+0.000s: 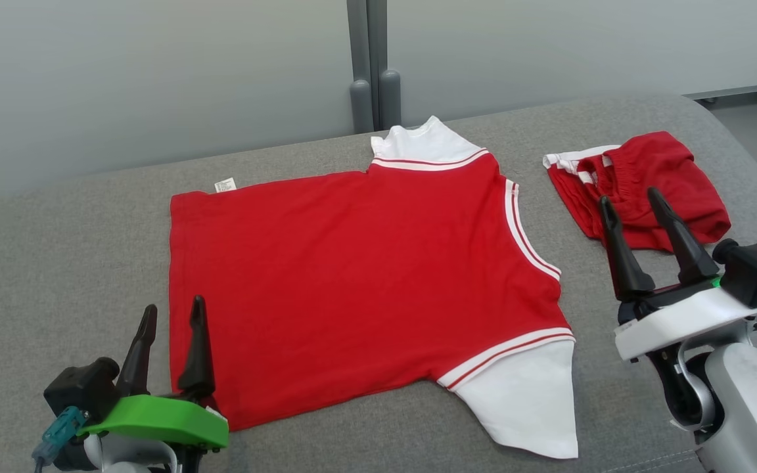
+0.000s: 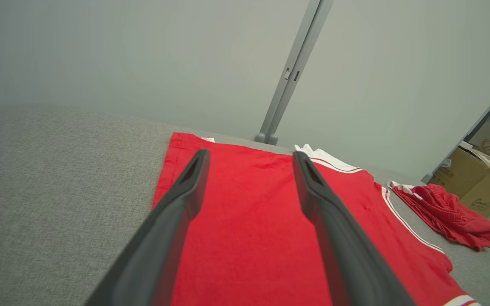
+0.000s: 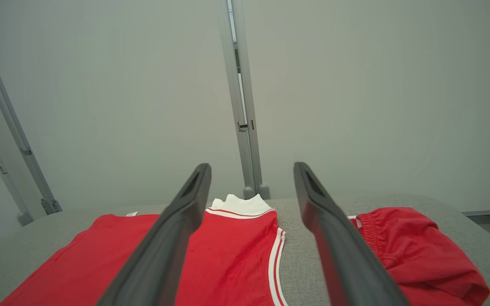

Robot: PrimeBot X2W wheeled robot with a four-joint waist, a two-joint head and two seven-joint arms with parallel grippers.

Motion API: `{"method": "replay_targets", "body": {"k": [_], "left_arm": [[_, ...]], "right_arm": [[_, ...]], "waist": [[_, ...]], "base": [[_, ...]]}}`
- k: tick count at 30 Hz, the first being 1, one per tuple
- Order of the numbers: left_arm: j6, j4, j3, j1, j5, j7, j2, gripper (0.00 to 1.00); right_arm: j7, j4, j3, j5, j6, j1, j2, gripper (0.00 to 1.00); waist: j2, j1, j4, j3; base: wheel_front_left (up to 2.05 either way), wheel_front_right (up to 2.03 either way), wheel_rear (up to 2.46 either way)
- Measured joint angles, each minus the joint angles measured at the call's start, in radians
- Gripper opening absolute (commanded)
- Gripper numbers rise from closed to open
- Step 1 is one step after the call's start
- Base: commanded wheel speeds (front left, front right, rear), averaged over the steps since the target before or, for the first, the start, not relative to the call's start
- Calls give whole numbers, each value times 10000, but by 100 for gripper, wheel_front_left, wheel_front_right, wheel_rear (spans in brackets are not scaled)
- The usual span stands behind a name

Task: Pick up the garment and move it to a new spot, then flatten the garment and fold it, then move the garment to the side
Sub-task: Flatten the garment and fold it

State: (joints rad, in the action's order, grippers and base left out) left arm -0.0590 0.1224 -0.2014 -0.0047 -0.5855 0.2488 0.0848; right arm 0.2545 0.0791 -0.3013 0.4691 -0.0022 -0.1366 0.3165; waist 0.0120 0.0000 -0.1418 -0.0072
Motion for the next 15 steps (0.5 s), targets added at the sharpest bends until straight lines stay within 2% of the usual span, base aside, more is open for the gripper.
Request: {"method": "replay_targets", "body": {"k": [3,9,15], "left_arm": [[-65,-25,48,30,378,0,21,100],[-249,-79,88,146,857,0,19,100],[-299,-194,209,598,1097,0,12,100]], "right_arm": [[0,8,-163,-84,-119,3,-309,100],[0,94,-194,-470,-608,51,-629,100],[0,263,-261,-696,-704,281,-780,100]], "waist": [[0,0,40,-3],[0,0,190,-23],[0,0,304,-61]], "base": [[0,0,0],[0,0,0],[0,0,0]]}}
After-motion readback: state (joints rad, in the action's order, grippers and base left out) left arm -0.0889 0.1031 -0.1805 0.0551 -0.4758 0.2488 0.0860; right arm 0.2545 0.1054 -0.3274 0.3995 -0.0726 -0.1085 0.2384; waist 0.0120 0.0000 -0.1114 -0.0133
